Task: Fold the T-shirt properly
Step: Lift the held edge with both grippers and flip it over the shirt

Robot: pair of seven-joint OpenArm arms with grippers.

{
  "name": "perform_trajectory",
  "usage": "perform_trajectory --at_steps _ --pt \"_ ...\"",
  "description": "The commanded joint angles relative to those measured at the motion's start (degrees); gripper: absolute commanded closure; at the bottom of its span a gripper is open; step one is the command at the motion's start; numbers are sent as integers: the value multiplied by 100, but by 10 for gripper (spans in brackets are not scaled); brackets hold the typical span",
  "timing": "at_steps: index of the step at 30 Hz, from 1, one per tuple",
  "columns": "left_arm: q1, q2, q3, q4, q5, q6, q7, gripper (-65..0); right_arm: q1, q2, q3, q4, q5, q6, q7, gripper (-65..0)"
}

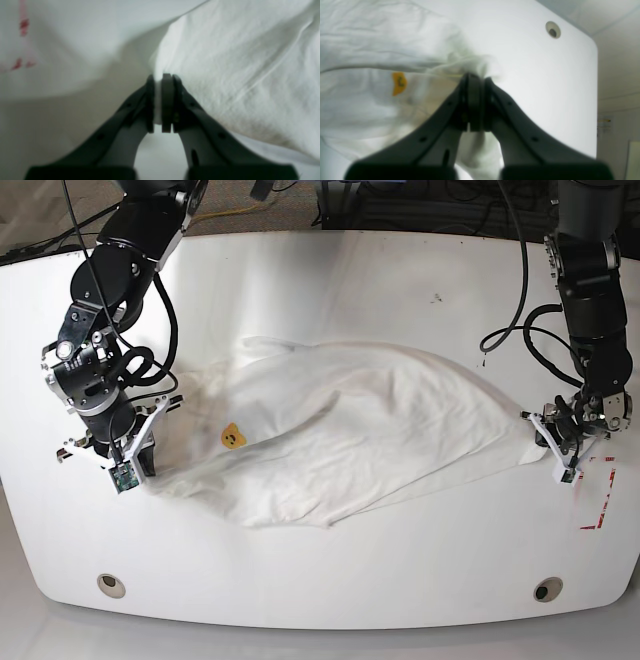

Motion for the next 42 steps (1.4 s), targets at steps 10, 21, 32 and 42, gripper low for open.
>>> perform_trajectory --at_steps 10,21,32,42 --pt "-856 -434 -67 1915 -49 11 1208 0 1199 111 -39 -102 0 -14 26 0" --pt "-1128 -443 -823 3990 -40 3 2307 -10 2456 489 -48 -208 44 -14 -519 0" --pt "-1155 -610 -850 4412 -75 3 2579 -10 2070 560 5 -155 44 -14 -554 0" --pt "445 -610 -1527 4465 -84 -15 2579 -7 505 138 348 73 44 -14 -537 0"
